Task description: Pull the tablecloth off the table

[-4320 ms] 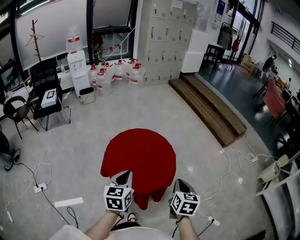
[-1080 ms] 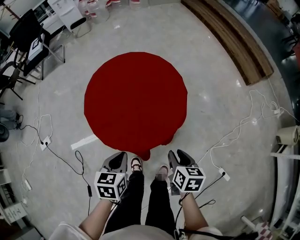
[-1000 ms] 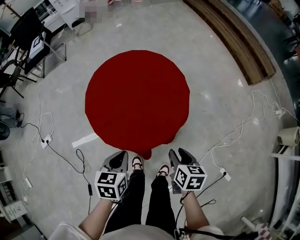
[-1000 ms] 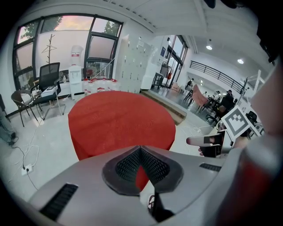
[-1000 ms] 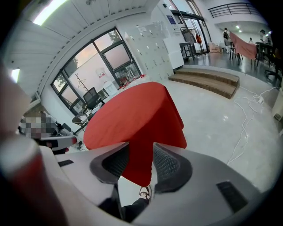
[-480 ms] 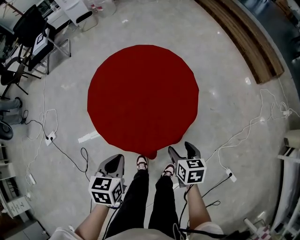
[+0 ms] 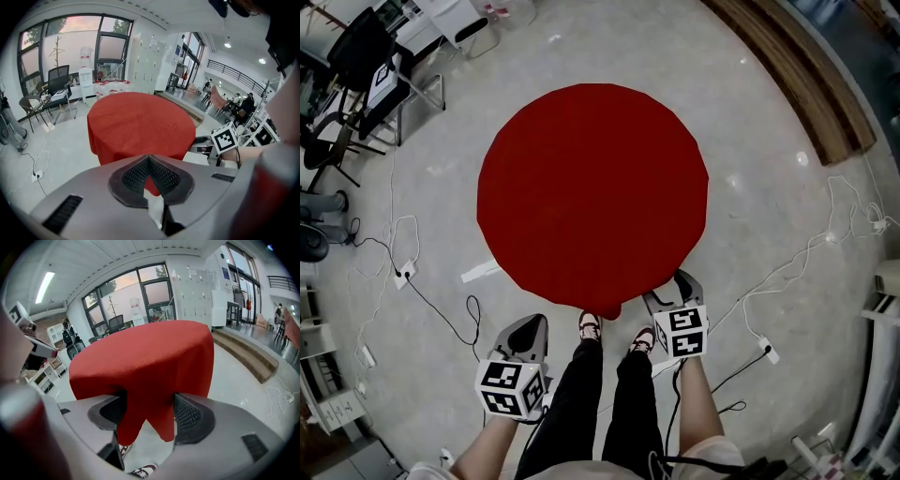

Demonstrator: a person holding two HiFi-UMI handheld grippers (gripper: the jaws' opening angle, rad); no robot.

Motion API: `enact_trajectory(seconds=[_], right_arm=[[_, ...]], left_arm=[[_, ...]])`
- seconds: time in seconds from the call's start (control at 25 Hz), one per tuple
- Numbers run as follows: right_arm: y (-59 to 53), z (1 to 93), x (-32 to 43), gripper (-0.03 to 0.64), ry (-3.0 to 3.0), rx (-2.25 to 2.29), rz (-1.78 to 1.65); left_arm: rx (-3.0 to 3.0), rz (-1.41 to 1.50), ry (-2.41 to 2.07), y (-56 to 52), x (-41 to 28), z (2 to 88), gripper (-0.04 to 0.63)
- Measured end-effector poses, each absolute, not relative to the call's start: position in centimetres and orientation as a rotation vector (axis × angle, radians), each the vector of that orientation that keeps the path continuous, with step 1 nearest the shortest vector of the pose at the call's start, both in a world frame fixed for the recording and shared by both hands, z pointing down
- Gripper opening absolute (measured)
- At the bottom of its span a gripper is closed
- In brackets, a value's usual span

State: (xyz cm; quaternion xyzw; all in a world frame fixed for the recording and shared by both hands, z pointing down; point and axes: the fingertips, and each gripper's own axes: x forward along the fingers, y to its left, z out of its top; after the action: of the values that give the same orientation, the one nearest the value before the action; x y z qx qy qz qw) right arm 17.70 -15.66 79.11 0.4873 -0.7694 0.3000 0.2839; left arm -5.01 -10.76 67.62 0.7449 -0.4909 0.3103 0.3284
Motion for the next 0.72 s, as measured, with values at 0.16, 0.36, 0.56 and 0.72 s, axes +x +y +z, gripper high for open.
enact_trajectory(seconds=[0.16, 0.36, 0.56, 0.72], right_arm=[[-15.7, 79.0, 17.6, 0.248, -2.048, 1.308, 0.810], [-15.7, 78.4, 17.7, 0.148, -2.049, 1.340, 0.802], [-15.3, 77.6, 18.2, 0.058, -2.016, 1.369, 0.796], [-14.6, 76.7, 18.5, 0.033, -1.995, 1.378, 0.798]], left_arm=[[1.943, 0.811, -1.284, -10.6, -5.3, 67.8, 0.015], [1.941, 0.808, -1.283, -10.5, -5.3, 67.9, 0.015], [1.956, 0.791, -1.278, -10.8, -4.7, 67.6, 0.015], [1.967, 0.757, -1.282, -11.3, -4.0, 66.8, 0.015]])
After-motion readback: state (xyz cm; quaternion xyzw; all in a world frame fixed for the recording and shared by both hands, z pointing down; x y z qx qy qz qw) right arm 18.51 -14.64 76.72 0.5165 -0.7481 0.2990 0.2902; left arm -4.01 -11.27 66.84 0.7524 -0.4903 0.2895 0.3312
